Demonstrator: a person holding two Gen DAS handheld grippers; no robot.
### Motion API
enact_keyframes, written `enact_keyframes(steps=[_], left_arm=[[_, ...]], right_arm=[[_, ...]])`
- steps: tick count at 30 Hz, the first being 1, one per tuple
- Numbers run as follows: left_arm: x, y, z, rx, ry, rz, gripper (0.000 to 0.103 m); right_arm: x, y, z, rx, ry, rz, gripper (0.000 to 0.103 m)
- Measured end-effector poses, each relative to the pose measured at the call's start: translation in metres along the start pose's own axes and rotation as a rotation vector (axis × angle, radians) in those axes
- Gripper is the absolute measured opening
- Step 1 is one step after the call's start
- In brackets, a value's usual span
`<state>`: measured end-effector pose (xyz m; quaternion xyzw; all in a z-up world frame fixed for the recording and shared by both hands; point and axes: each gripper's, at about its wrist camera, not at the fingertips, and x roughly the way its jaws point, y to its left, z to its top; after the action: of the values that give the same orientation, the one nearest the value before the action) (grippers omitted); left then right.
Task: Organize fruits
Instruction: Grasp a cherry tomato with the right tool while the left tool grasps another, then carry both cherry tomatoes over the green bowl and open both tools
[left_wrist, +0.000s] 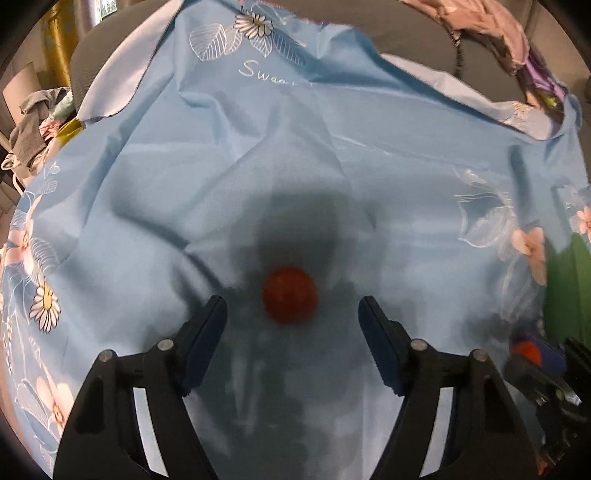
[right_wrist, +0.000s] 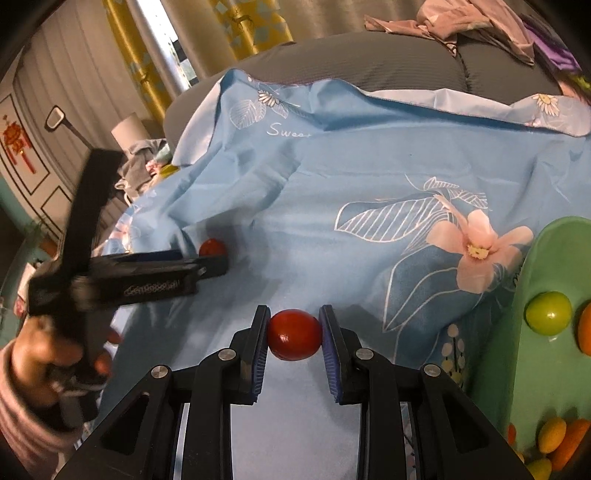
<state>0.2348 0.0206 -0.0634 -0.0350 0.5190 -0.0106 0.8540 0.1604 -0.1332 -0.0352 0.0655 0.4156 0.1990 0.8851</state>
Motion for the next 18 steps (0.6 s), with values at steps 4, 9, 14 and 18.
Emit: enact_keyframes(steps=[4,9,14,18], left_arm=[[0.012,0.004,0.005,-0.014,0.013,0.014,0.062],[0.013,-0.002,0.006,0.009,-0.005,0.055,0.049],[0.009,0.004,0.004,-0.016,-0.015,0.026,0.029],[-0.001,0.004,-0.003,-0.019,-0.023,-0.006,0.029]], right_arm=[[-0.002,-0.003,-0.001,0.007,-0.015,0.022,0.029],[-0.004,-0.003,-0.003,0.001,-0.019,0.028,0.029],[-0.007,-0.003,-0.003,0.005,-0.026,0.017,0.029],[-0.011,-0.003,-0.004,0.002,-0.026,0.003,0.029]])
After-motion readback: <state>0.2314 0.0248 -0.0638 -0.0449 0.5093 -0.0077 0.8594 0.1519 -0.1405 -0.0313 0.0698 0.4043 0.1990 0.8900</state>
